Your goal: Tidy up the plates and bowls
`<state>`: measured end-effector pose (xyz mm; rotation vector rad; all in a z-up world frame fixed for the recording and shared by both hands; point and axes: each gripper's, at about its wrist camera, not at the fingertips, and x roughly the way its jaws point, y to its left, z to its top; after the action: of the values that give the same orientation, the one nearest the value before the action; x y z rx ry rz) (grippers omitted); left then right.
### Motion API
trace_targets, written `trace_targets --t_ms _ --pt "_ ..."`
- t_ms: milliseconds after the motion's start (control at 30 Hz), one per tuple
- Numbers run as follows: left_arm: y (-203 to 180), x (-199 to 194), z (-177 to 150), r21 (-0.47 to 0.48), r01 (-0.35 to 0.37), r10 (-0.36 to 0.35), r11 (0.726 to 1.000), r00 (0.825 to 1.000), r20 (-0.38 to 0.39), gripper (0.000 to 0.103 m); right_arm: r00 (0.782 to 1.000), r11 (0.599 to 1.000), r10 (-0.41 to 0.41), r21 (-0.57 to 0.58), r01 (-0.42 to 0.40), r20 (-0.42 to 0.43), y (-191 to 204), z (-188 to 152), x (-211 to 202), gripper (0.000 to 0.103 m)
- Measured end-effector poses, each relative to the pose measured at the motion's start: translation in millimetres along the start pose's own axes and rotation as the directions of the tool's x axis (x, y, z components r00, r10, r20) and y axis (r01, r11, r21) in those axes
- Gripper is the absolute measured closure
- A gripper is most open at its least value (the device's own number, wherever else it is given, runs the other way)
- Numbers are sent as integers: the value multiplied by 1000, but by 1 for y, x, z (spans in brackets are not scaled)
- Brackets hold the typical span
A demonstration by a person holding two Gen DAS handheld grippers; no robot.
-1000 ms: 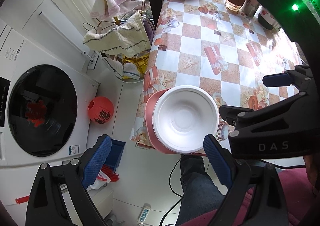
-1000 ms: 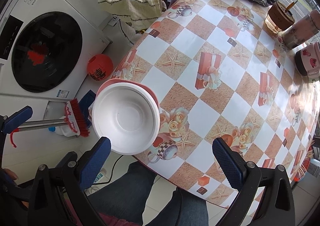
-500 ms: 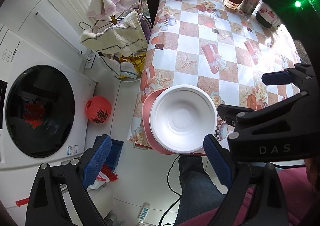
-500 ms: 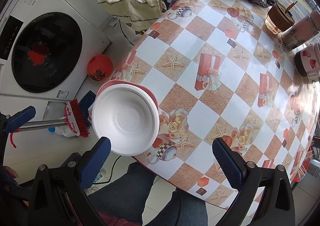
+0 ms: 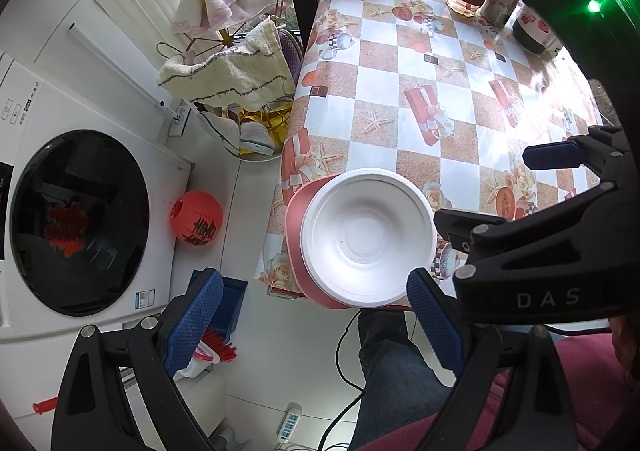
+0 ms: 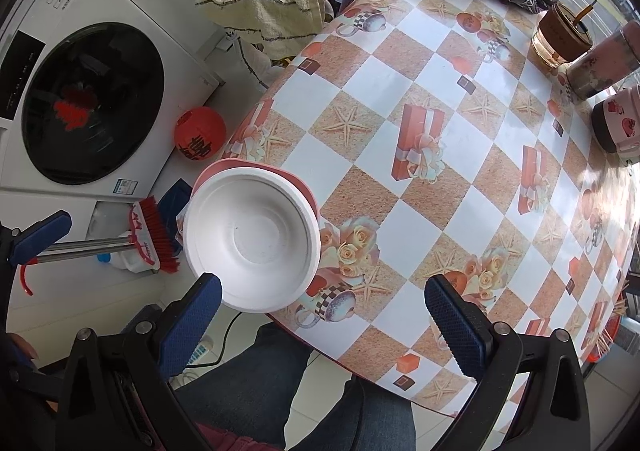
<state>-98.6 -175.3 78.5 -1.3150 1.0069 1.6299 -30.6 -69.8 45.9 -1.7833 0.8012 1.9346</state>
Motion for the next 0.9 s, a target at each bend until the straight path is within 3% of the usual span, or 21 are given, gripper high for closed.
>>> trace_targets --t_ms 800,900 --pt "0 10 5 6 4 -4 1000 1000 -26 8 1000 1000 6 -6 -6 -16 -2 5 7 1" --pt "4 8 7 -5 47 -47 999 999 -10 8 1000 1000 15 0 -15 -19 -3 7 8 1"
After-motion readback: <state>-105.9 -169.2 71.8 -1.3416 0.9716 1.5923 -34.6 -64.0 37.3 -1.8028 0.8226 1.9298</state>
